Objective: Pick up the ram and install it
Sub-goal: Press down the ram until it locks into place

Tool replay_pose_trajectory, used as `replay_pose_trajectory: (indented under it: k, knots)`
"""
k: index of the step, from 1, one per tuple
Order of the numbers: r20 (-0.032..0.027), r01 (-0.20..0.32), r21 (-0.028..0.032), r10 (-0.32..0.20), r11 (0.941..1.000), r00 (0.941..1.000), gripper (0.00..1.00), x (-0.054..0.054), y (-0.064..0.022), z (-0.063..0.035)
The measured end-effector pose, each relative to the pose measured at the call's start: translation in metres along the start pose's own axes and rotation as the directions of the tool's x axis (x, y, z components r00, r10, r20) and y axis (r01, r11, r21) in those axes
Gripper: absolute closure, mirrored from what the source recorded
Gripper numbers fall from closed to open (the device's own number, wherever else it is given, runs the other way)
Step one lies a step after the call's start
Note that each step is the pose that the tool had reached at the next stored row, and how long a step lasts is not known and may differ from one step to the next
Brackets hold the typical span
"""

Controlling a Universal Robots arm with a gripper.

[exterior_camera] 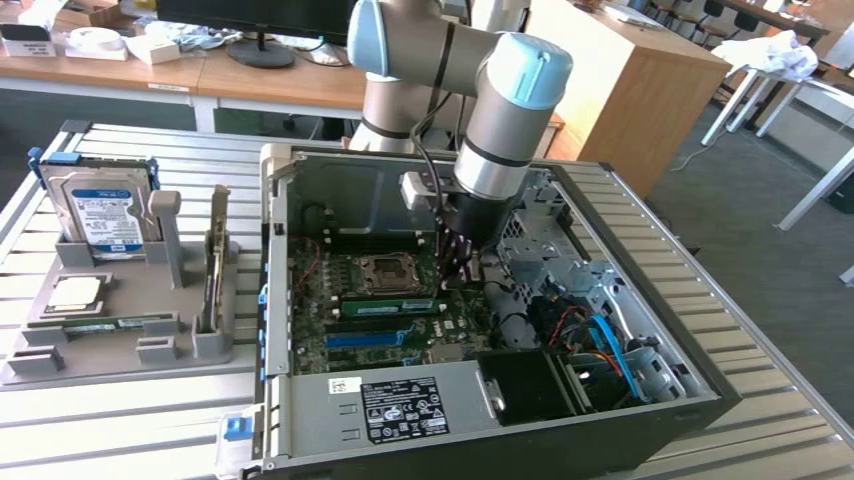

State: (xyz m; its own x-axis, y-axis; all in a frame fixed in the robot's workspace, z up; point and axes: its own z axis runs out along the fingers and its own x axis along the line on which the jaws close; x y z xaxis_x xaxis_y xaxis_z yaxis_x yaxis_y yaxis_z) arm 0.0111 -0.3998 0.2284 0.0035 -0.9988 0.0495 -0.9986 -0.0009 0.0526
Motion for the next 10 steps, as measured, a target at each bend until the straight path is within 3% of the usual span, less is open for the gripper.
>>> replay_pose_trajectory:
  k: [10]
  knots:
    - [0.0083,0.000,0.0059,0.000,1.0000,1.0000,0.90,0.0000,0.0000,0.0002]
